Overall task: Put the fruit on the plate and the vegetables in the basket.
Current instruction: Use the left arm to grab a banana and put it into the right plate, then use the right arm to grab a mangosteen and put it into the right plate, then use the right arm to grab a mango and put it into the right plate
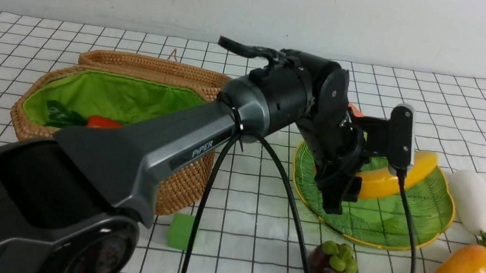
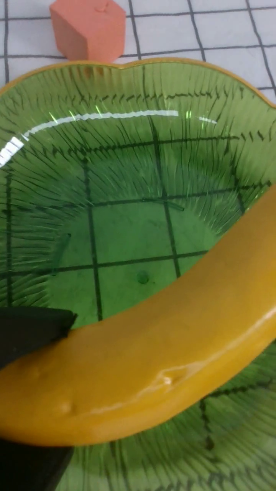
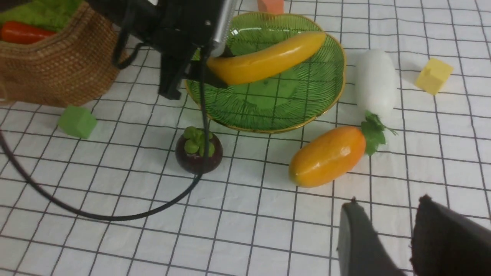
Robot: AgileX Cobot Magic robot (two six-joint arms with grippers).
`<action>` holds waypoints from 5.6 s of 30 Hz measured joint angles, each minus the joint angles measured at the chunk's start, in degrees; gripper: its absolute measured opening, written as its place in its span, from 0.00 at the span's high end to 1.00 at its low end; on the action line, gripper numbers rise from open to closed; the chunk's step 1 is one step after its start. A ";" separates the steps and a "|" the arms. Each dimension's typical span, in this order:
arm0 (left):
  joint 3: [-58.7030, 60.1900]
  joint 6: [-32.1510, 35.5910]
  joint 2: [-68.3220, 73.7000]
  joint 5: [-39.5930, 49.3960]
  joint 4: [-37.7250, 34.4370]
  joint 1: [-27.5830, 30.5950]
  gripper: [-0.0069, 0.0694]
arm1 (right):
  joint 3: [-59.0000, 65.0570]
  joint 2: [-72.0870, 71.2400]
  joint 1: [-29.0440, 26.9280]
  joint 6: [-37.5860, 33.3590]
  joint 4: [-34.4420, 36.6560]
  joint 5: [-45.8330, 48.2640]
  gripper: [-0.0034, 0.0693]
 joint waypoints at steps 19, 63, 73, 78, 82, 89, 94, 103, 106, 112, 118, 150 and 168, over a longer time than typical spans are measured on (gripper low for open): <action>0.23 -31.75 -15.97 11.16 -1.71 0.05 0.28 | 0.00 2.60 0.00 -0.18 1.93 -0.18 0.63; 90.87 -64.62 -106.56 -19.73 8.33 0.22 0.93 | -8.87 72.96 0.69 -8.51 19.49 -19.43 0.12; 90.87 -64.62 -106.56 -19.78 8.16 0.22 0.93 | -11.16 79.89 0.88 -7.46 19.21 -22.27 0.11; 90.87 -64.62 -106.56 -19.78 8.16 0.22 0.93 | -11.76 81.82 0.87 -7.42 19.27 -22.32 0.11; 90.87 -64.62 -106.56 -19.78 8.16 0.22 0.93 | -12.06 82.48 0.87 -7.42 19.38 -22.32 0.11; 90.87 -64.62 -106.56 -19.78 8.16 0.22 0.93 | -12.18 82.81 0.76 -8.77 21.75 -21.63 0.14; 90.87 -64.62 -106.56 -19.78 8.16 0.22 0.93 | -11.94 82.30 0.81 -11.70 26.07 -18.74 0.14; 90.87 -64.28 -106.56 -23.01 8.16 0.22 0.93 | -14.60 70.35 -0.05 -9.25 19.00 -22.16 0.14; 90.87 -63.13 -106.56 -26.46 8.16 0.22 0.93 | -15.31 70.63 -2.53 -7.12 13.17 -33.15 0.14; 90.87 -62.13 -106.56 -28.13 7.43 0.22 0.93 | -15.68 77.94 -6.94 -6.26 9.29 -46.39 0.14; 90.87 -62.13 -106.56 -27.18 7.10 0.22 0.93 | -16.61 82.36 -7.25 -6.15 9.34 -47.74 0.06; 90.87 -56.16 -106.56 -20.30 5.74 0.22 0.93 | 5.58 58.97 -27.58 10.12 16.54 -26.36 0.17; 90.87 -56.22 -106.56 -18.61 5.49 0.22 0.93 | 5.34 72.92 -27.58 3.02 17.06 -27.81 0.19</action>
